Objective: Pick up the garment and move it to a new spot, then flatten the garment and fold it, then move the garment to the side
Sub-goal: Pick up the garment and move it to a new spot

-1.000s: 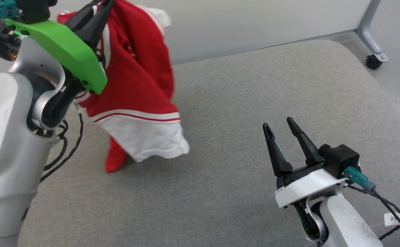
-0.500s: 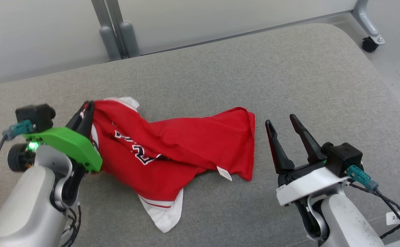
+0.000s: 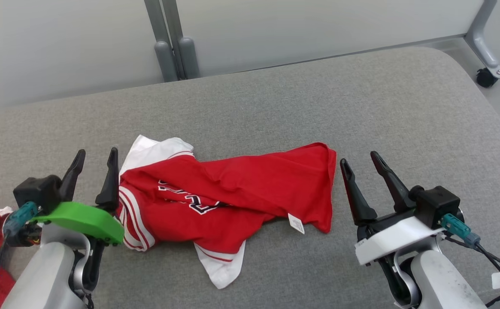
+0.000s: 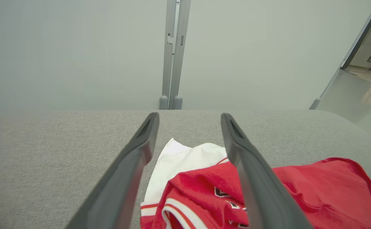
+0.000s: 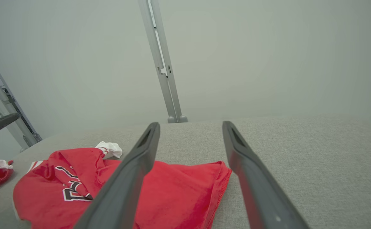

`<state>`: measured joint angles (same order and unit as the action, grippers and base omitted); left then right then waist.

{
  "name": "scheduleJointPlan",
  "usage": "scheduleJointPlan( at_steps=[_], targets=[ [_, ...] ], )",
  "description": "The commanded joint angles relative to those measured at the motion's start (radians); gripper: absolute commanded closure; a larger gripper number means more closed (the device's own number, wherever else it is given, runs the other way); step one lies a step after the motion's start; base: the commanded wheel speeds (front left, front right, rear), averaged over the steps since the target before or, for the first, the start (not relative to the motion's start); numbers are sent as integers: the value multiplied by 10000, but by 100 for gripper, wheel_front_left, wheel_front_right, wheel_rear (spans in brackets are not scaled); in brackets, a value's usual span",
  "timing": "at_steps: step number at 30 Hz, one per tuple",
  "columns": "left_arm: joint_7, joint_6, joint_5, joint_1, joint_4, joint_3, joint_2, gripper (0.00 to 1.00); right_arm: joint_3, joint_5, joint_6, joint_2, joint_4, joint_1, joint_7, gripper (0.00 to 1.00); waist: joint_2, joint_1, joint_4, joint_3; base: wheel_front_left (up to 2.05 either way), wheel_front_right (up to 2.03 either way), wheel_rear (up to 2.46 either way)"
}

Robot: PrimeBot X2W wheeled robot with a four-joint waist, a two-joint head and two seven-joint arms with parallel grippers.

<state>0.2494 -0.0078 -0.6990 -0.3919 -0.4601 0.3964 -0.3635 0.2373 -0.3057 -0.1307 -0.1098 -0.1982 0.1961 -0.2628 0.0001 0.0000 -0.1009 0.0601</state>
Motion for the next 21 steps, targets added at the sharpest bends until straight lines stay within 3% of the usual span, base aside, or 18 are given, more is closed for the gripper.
scheduleJointPlan(
  at_steps=[1, 7, 11, 21],
  targets=[
    [92, 199, 142, 423, 332, -166, -180, 0, -59, -51, -1, -58, 69, -207, -30, 0, -1, 0, 234, -237, 0, 0, 0],
    [162, 999, 685, 1835, 2254, -901, -301, 0, -334, -14, -1, -108, 321, -594, -30, 0, -1, 0, 482, -382, 0, 0, 0],
    [152, 1323, 1232, 2788, 3431, -1499, 76, 0, -598, 70, -1, -44, 422, -911, -30, 0, -1, 0, 658, -390, 0, 0, 0],
    [151, 1086, 2337, 3933, 3799, -2029, 1005, 0, -807, 107, -1, -2, 294, -1221, -30, 0, -1, 0, 779, -480, 0, 0, 0]
  ],
)
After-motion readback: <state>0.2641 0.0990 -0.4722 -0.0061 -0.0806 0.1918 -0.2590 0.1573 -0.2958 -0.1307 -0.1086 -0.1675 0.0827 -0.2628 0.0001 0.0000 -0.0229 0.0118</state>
